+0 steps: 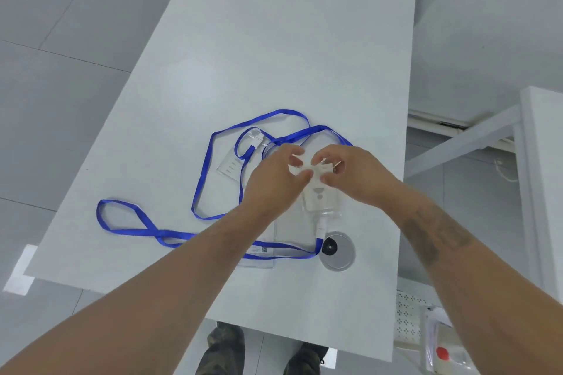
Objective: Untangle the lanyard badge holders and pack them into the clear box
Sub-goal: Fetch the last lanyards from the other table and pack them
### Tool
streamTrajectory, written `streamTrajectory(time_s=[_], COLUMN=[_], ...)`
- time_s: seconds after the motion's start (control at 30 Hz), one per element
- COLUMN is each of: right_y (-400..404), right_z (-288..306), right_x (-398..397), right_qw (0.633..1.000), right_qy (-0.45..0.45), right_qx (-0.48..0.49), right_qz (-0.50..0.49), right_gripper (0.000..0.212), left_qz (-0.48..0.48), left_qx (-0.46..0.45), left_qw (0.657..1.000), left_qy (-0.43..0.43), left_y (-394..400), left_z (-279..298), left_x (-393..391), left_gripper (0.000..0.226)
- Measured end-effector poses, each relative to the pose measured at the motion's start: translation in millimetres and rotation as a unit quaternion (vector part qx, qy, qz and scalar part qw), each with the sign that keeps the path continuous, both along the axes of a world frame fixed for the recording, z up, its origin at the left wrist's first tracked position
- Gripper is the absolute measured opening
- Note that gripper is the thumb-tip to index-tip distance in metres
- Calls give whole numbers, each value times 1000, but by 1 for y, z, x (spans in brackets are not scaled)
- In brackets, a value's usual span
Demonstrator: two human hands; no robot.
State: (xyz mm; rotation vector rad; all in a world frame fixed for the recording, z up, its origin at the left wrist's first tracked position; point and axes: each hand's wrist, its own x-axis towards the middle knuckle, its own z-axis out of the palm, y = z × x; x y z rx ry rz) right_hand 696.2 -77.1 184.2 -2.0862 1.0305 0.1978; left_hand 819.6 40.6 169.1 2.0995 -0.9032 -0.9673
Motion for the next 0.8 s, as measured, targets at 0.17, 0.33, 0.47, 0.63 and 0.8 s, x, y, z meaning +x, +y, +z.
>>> streamTrajectory(time_s=[0.17, 0.33, 0.47, 0.63, 0.8], right_y=[3, 22, 45, 64, 65], right_z=[55, 96, 111, 131, 147], right_x=[-17, -48, -77, -86, -96], right_qw=[996, 974, 950, 950, 943], right_qy=[-44, -152, -195, -216, -236], right_qx=[72, 117, 140, 128, 136], right_qz=[-11, -119, -199, -187, -191], right_gripper=[31, 30, 19, 16, 15], left_qz=[-110, -132, -108, -134, -65], left_qx=[28, 23, 15, 46, -1], left_qw=[993, 983, 982, 965, 974], left_qy=[34, 129, 151, 220, 216], left_y=[1, 8, 20, 39, 57], left_z=[47, 99, 129, 149, 156], left_x=[6, -4, -17, -38, -45], left_gripper=[14, 24, 26, 13, 5])
